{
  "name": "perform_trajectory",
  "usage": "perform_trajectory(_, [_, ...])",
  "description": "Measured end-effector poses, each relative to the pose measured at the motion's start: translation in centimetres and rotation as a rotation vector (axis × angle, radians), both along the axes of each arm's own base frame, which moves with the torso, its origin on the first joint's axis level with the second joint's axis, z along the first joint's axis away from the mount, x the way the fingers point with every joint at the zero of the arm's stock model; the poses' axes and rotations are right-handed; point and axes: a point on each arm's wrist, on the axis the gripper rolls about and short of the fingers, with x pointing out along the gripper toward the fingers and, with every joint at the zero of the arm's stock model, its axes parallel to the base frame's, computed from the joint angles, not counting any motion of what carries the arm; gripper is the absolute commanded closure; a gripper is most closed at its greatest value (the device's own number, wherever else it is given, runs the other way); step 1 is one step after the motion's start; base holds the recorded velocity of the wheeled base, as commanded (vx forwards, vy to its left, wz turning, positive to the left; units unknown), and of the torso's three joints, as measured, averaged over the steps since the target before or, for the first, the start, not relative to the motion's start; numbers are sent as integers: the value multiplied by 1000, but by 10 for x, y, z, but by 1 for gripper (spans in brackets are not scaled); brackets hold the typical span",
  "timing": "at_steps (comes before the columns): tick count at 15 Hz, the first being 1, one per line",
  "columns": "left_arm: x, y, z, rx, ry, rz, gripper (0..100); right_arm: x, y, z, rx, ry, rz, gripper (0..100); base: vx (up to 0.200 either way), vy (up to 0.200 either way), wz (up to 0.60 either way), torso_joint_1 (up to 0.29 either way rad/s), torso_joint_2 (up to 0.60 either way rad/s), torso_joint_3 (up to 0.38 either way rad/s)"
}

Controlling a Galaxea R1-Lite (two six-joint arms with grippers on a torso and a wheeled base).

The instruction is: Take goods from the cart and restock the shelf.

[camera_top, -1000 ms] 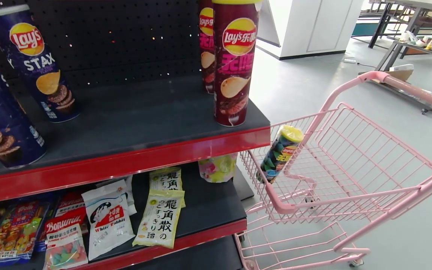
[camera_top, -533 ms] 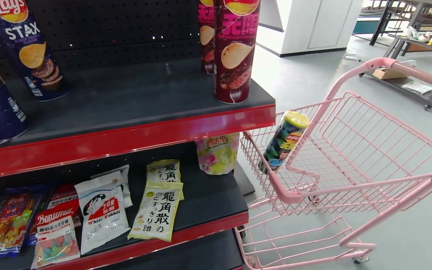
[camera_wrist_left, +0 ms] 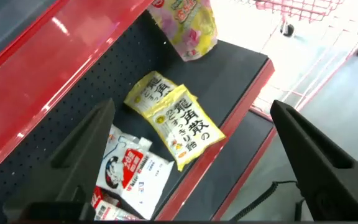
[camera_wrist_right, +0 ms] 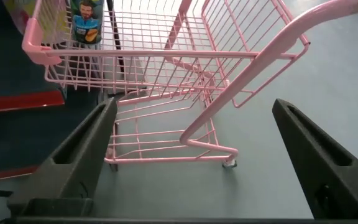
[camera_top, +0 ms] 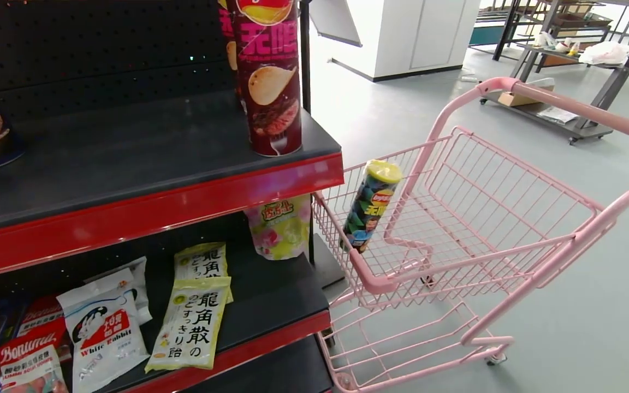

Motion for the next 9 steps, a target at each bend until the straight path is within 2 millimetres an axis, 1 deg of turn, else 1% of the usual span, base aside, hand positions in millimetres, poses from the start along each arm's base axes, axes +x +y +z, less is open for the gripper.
perform_trajectory(3, [-1, 0, 0, -4, -2, -3, 0, 2, 0, 0, -4, 8, -12, 0, 0, 0, 0, 0, 0, 0])
perform_trajectory(5, [-2, 1, -3, -16, 3, 0, 0, 12, 1, 5, 22, -6, -33, 0, 0, 0, 0, 0, 0, 0])
perform_trajectory(6, [-3, 1, -4, -32, 7, 4, 0, 21, 3, 11, 66, -37, -35, 0, 0, 0, 0, 0, 0, 0])
perform_trajectory(8, [-7, 2, -7, -96, 29, -9, 0, 47, 8, 22, 144, -91, -3, 0, 0, 0, 0, 0, 0, 0])
perform_trajectory(9, [-9, 1, -9, -147, 54, -72, 0, 64, 12, 24, 169, -93, 26, 0, 0, 0, 0, 0, 0, 0])
